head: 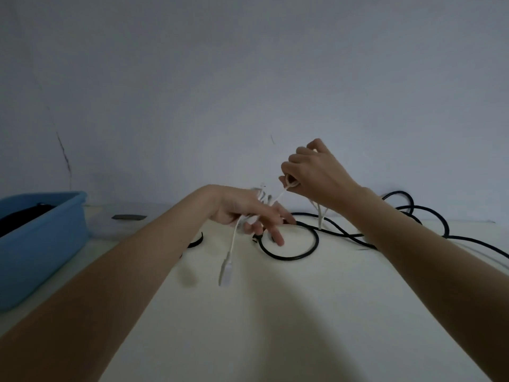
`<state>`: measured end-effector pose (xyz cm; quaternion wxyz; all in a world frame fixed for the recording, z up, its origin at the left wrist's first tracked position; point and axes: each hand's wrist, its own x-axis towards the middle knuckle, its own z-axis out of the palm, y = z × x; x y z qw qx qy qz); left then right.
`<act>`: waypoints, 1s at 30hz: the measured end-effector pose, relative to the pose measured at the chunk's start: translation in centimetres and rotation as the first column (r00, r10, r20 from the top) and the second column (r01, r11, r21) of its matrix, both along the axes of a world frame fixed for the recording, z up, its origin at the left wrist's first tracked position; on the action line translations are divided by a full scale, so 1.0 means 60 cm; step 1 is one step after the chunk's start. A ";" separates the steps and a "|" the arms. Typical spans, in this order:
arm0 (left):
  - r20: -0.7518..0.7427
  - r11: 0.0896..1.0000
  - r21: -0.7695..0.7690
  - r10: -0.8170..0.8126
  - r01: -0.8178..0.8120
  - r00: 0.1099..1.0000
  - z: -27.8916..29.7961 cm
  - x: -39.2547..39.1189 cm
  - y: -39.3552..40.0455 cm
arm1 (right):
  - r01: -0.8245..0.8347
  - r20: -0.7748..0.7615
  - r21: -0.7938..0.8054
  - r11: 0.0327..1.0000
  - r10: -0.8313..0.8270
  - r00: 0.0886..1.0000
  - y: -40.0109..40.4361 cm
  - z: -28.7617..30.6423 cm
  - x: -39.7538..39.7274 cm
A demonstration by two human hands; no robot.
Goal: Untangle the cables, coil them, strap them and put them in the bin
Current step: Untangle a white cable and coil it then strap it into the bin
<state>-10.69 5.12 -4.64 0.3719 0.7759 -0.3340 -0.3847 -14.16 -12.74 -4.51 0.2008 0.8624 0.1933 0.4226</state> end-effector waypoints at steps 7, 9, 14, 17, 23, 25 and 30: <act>-0.313 0.849 -0.484 -0.395 0.212 0.864 0.028 -0.028 -0.006 | -0.164 -0.158 0.501 0.850 0.276 0.948 0.006 -0.006 0.008; -0.381 0.792 -0.604 -0.386 0.090 0.840 0.035 -0.026 -0.004 | -0.100 -0.211 0.852 0.514 0.511 0.833 0.011 -0.008 0.001; -0.379 0.675 -0.728 -0.251 -0.120 0.891 0.044 0.004 0.020 | 0.261 -0.329 0.944 0.203 0.651 0.684 -0.029 -0.036 -0.007; -0.384 0.682 -0.676 -0.003 -0.279 0.923 0.031 0.021 0.025 | 0.300 -0.263 0.951 0.079 0.715 0.648 -0.041 -0.046 -0.011; -0.180 0.809 -0.412 0.378 -0.419 0.908 0.001 0.042 0.004 | 0.270 -0.166 0.959 -0.085 0.604 0.780 -0.029 -0.070 0.007; 0.038 0.841 -0.309 0.477 -0.444 0.878 -0.007 0.039 -0.014 | 0.250 -0.150 0.960 -0.130 0.514 0.844 -0.022 -0.072 0.017; 0.576 0.875 -0.127 0.448 -0.467 0.684 -0.011 0.033 -0.046 | 0.240 -0.232 0.971 0.022 0.344 0.910 -0.023 -0.065 0.025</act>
